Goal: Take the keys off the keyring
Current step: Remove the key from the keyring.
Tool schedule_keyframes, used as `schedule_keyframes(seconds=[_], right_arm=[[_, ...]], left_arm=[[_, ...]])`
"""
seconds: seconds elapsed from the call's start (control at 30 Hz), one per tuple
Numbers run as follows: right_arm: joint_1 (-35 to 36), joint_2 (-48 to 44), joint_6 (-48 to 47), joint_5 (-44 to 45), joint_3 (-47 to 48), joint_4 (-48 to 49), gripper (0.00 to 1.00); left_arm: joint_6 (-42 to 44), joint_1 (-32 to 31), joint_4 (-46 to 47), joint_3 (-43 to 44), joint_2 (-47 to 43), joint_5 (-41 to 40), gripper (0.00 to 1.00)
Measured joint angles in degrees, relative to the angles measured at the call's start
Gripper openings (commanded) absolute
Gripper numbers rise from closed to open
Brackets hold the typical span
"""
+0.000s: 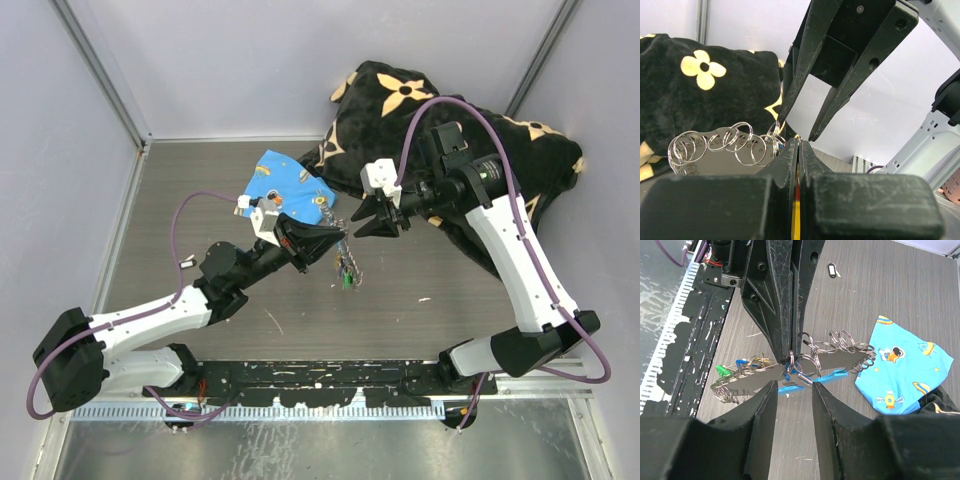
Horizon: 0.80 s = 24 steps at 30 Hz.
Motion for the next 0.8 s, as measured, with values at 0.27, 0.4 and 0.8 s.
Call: schedule_keyframes(seconds=[0.27,0.4,0.8], right_arm=[[0.63,0.00,-1.31,0.20,-1.90,0.42,0.39],[1.07,0.00,-1.64,0.48,-2.21,0.63,0.37],[3.06,0.00,-2.32,1.95,-2.82,1.29,0.27]], left_arm=[[-0.44,0.00,-0.17,0.02,0.04,0.00,0.00],[-0.46,0.00,-0.20,0.02,0.42,0.00,0.00],[-0.68,0.00,-0.20,0.07,0.85,0.00,0.00]])
